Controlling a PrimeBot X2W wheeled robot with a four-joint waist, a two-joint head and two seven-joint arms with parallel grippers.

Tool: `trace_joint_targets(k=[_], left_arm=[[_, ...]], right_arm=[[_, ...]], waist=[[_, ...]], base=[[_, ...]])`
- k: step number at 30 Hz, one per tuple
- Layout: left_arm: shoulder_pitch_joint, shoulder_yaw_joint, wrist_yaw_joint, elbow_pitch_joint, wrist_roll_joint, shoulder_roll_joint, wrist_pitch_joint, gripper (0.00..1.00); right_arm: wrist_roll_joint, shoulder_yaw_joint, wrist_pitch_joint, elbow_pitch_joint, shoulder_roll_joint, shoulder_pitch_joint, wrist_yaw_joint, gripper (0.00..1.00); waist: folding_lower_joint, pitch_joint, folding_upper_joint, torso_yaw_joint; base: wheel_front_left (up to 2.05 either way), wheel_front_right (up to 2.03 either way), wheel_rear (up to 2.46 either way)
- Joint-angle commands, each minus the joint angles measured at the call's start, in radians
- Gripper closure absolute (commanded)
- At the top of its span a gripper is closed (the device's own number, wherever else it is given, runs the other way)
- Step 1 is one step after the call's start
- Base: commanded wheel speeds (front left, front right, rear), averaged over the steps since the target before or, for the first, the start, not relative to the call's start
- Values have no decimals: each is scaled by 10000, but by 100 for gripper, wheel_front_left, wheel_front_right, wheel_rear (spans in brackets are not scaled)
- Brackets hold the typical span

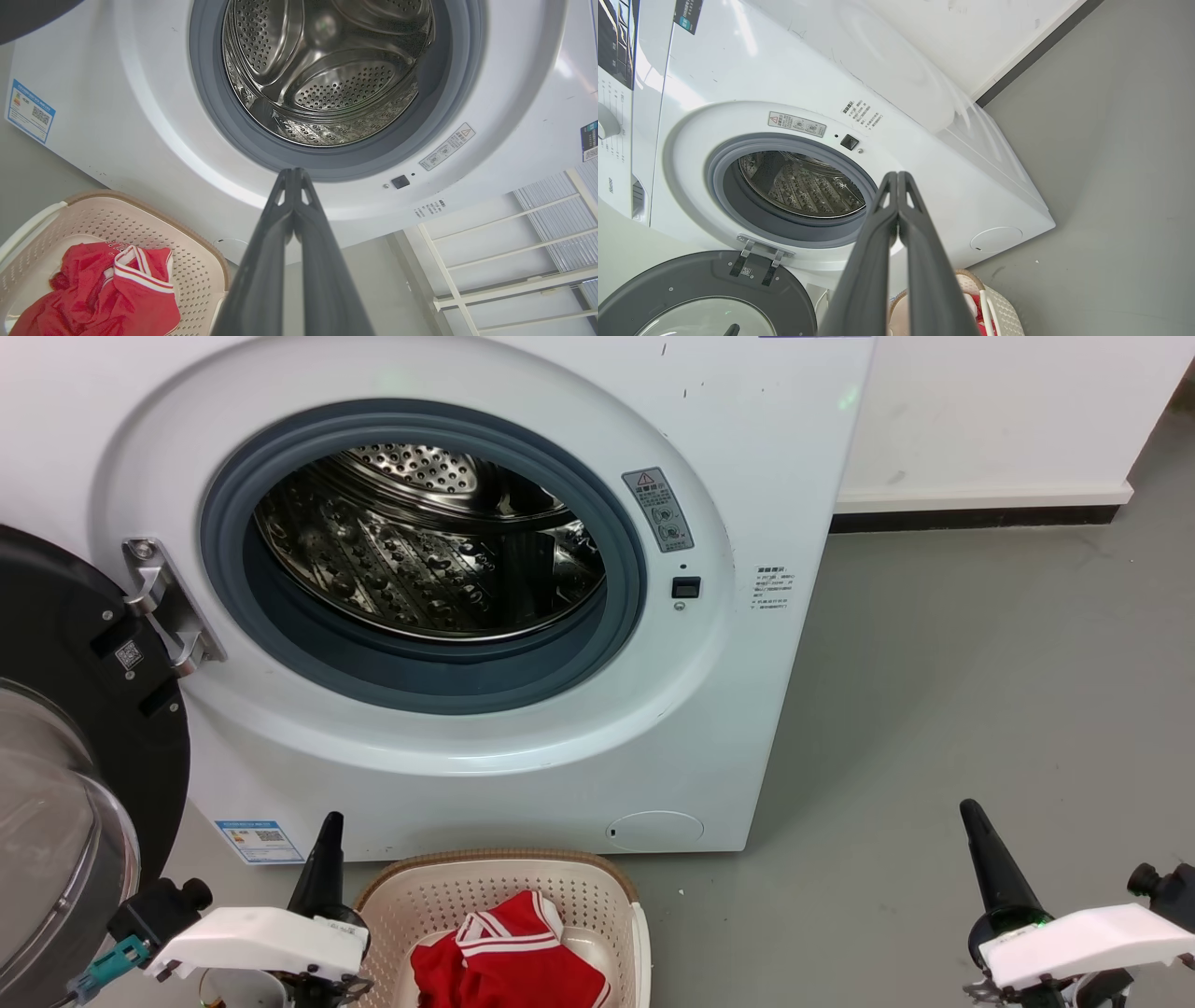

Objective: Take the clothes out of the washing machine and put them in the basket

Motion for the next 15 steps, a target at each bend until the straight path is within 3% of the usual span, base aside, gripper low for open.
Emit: trace_joint_targets(k=[1, 15], left_arm=[[-271, 83, -66, -78, -360, -18, 66, 100], [-359, 225, -164, 16, -1949, -85, 346, 100]], right_arm=[[388, -32, 22, -8, -63, -301, -2, 100], [2047, -134, 139, 311, -67, -605, -2, 100]], waist=[[0, 2, -1, 1], [0, 16, -1, 5]], base=[[0, 0, 0], [0, 0, 0]])
